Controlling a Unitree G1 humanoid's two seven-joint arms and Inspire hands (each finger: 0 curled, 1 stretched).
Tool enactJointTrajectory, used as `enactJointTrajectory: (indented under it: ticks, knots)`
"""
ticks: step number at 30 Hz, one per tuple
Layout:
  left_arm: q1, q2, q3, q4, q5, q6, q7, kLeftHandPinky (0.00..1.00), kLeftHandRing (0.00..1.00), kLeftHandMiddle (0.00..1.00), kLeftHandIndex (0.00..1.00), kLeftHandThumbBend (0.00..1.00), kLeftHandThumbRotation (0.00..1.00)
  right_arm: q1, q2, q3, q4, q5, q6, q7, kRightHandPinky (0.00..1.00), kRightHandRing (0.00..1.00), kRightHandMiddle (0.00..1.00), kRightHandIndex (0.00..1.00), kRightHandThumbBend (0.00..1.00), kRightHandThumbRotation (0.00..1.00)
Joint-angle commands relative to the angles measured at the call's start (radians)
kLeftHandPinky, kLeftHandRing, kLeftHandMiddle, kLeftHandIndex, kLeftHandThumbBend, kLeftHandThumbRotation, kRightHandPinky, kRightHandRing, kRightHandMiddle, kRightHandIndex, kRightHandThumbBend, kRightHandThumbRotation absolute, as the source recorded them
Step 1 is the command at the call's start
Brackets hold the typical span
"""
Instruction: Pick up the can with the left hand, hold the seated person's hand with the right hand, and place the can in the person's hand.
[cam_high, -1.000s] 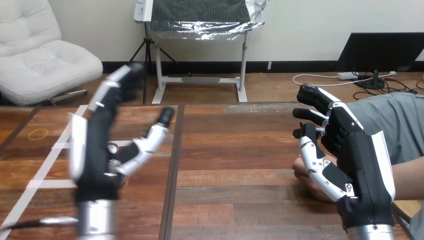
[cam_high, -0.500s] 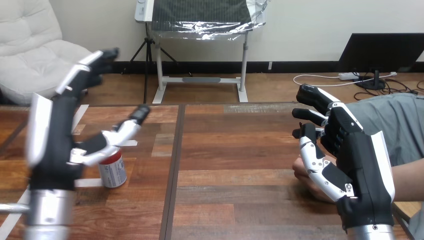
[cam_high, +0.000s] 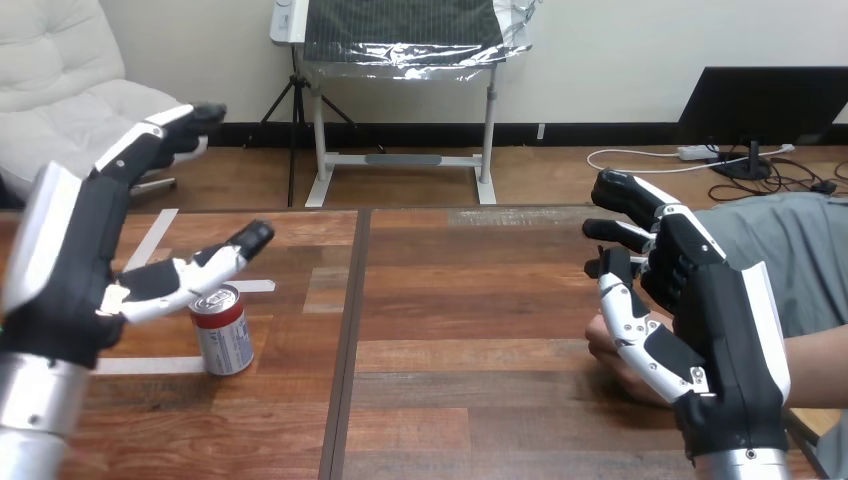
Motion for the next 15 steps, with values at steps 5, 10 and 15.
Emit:
enactJointTrajectory:
  ticks: [5, 10, 15]
  knots:
    - [-0.101, 0.153, 0.023, 0.009, 0.006, 0.028, -0.096, 0.79, 0.8, 0.8, 0.79, 0.7, 0.25, -0.075, -0.002, -0.021, -0.002, 0.011, -0.005, 0.008, 0.6, 0.74, 0.82, 0.8, 0.12, 0.0]
    - [-0.112, 0.2, 0.018, 0.01, 0.016, 0.081, -0.143, 0.78, 0.81, 0.81, 0.81, 0.7, 0.25, -0.079, -0.005, -0.026, 0.0, 0.01, -0.005, 0.01, 0.6, 0.74, 0.82, 0.8, 0.13, 0.0]
    - [-0.135, 0.23, -0.001, 0.016, 0.009, 0.138, -0.192, 0.79, 0.81, 0.82, 0.81, 0.7, 0.23, -0.083, -0.004, -0.031, -0.001, 0.008, -0.001, 0.013, 0.6, 0.74, 0.82, 0.8, 0.13, 0.0]
